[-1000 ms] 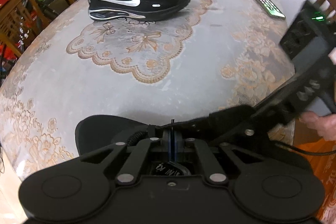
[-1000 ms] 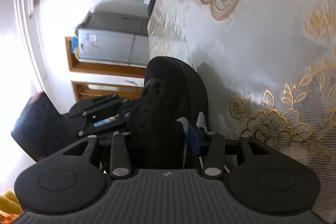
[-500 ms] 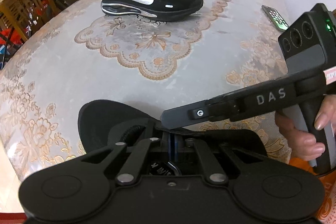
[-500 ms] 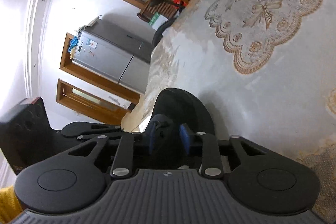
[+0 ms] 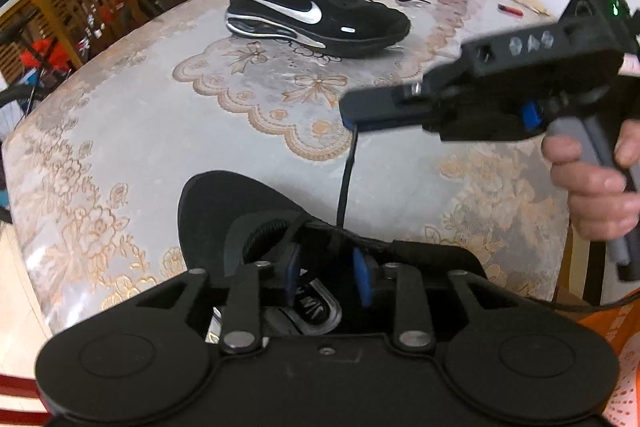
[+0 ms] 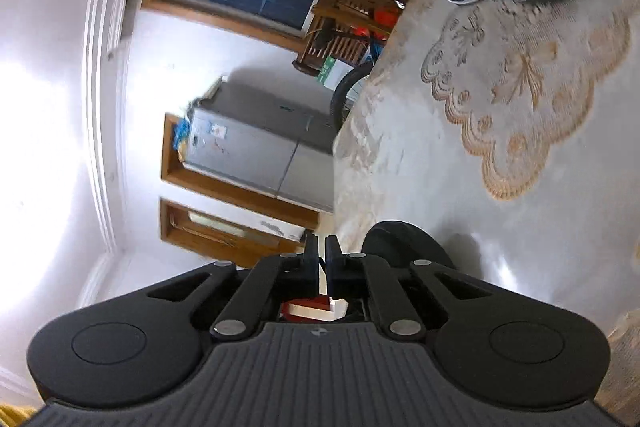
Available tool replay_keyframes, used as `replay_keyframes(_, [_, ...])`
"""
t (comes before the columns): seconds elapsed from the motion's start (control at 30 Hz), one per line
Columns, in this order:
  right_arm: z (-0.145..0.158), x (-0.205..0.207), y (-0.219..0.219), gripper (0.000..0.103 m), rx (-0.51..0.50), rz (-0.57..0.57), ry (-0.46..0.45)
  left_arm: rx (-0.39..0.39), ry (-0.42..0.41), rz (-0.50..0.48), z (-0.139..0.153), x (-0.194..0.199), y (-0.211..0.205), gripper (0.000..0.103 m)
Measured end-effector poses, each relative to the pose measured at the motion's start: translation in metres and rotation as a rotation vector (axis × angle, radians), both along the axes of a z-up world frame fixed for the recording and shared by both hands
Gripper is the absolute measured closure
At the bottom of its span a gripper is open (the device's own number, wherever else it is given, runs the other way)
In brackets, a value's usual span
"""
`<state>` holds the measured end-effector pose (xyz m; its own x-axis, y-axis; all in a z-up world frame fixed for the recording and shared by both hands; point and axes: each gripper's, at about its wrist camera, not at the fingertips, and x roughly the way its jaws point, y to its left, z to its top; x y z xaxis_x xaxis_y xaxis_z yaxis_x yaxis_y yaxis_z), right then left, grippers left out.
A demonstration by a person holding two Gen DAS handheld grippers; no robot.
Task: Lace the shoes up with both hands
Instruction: 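Grasp the black lace end with the right gripper and pull it upward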
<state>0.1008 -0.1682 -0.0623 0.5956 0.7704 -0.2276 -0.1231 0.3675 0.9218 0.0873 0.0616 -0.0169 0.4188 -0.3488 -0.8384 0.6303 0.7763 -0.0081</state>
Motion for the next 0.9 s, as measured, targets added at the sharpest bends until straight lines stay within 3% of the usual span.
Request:
replay_keyframes(0.03, [-0.002, 0.000, 0.000, 0.094, -0.018, -0.001, 0.007, 0.000, -0.002, 0.005, -0.001, -0.001, 0.000, 0.076])
replay_keyframes(0.1, [-0.009, -0.004, -0.003, 0.076, -0.035, -0.028, 0.064, -0.005, -0.004, 0.024, -0.003, -0.003, -0.001, 0.076])
replay_keyframes(0.13, [-0.011, -0.009, -0.005, 0.057, -0.041, -0.046, 0.083, -0.012, -0.002, 0.037, -0.004, -0.003, -0.001, 0.076])
replay_keyframes(0.17, [-0.012, -0.015, -0.007, 0.049, -0.052, -0.069, 0.091, -0.020, -0.001, 0.049, -0.004, -0.004, 0.000, 0.076])
replay_keyframes(0.27, [-0.014, -0.027, -0.007, 0.041, -0.093, -0.071, 0.123, -0.037, -0.001, 0.092, -0.006, -0.004, 0.000, 0.076])
replay_keyframes(0.4, [-0.025, -0.028, 0.008, 0.041, -0.087, -0.003, 0.194, -0.015, -0.037, 0.122, -0.005, -0.011, -0.003, 0.075])
replay_keyframes(0.5, [-0.023, -0.021, 0.027, 0.041, -0.120, 0.025, 0.144, 0.004, -0.069, 0.151, 0.003, -0.024, -0.004, 0.075])
replay_keyframes(0.57, [-0.019, -0.015, 0.037, 0.049, -0.159, 0.028, 0.091, -0.004, -0.088, 0.183, 0.011, -0.033, -0.001, 0.073])
replay_keyframes(0.6, [-0.018, -0.011, 0.042, 0.062, -0.178, 0.038, 0.076, -0.019, -0.088, 0.206, 0.015, -0.038, 0.002, 0.072])
replay_keyframes(0.63, [-0.019, -0.005, 0.045, 0.101, -0.190, 0.060, 0.084, -0.039, -0.082, 0.227, 0.017, -0.041, 0.004, 0.071])
replay_keyframes(0.73, [-0.011, 0.001, 0.040, 0.101, -0.157, 0.074, 0.087, -0.107, -0.033, 0.237, 0.017, -0.047, 0.005, 0.069])
replay_keyframes(0.9, [0.057, 0.005, 0.023, 0.101, -0.108, 0.079, -0.100, -0.023, -0.072, 0.240, 0.011, -0.046, -0.011, 0.067])
